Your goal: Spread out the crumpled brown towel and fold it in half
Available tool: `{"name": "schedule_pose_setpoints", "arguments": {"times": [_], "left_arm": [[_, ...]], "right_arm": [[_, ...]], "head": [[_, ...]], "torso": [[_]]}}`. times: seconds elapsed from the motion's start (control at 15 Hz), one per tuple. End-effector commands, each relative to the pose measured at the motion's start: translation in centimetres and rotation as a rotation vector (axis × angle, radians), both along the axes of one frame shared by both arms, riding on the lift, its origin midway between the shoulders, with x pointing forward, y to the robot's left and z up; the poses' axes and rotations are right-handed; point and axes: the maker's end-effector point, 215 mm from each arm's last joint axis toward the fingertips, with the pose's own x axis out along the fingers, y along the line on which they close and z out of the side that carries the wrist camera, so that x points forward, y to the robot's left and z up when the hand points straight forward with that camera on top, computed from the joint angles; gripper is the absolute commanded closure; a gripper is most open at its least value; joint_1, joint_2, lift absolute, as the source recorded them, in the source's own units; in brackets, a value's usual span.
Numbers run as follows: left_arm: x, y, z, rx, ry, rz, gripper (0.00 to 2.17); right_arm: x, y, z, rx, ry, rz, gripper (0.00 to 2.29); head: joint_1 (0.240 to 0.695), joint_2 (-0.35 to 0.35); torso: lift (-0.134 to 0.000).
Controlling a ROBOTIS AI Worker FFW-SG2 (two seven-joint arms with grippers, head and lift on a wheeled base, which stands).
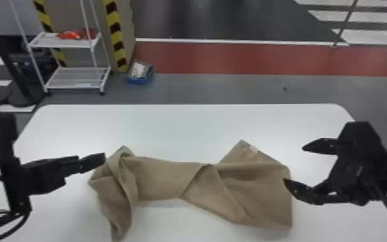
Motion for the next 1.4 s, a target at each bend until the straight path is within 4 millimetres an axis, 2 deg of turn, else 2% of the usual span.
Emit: {"name": "schedule_pose_setpoints", "arguments": {"times": [0.0, 0.13, 0.2, 0.4, 0.67, 0.93, 1.2, 1.33], "left_arm": [[-0.7, 1.0, 0.2, -0.005, -0.004, 0.017, 0.03], [-1.2, 2.0, 0.5, -0.01, -0.009, 0.033, 0.03], [-1.4, 2.6, 1.0, -0.017, -0.016, 0.04, 0.03], [-1.8, 3.7, 1.1, -0.026, -0.011, 0.061, 0.03], [-2.6, 3.8, 0.7, -0.024, -0.001, 0.064, 0.03], [-3.2, 3.7, 0.5, -0.02, 0.005, 0.059, 0.03], [-3.9, 3.5, 0.3, -0.021, 0.007, 0.054, 0.03], [-4.3, 3.8, 0.2, -0.02, 0.011, 0.059, 0.03]], "right_arm": [[-1.7, 3.3, -1.5, 0.028, 0.071, 0.042, 0.13], [-3.5, 4.5, -2.6, -0.007, 0.11, 0.126, 0.22], [-4.3, 4.4, -3.0, -0.04, 0.122, 0.165, 0.22], [-6.5, 3.1, -4.8, -0.149, 0.174, 0.237, 0.29], [-7.3, 1.1, -6.2, -0.265, 0.199, 0.238, 0.44], [-8.6, 2.1, -8.0, -0.29, 0.236, 0.261, 0.45], [-9.5, 2.5, -11.2, -0.333, 0.301, 0.283, 0.47], [-9.3, 2.7, -12.2, -0.336, 0.318, 0.288, 0.68]], "head": [[0.695, 0.013], [0.695, 0.059], [0.695, 0.096], [0.695, 0.123], [0.695, 0.114], [0.695, 0.107], [0.695, 0.118], [0.695, 0.122]], "torso": [[-0.125], [-0.125], [-0.125], [-0.125], [-0.125], [-0.125], [-0.125], [-0.125]]}}
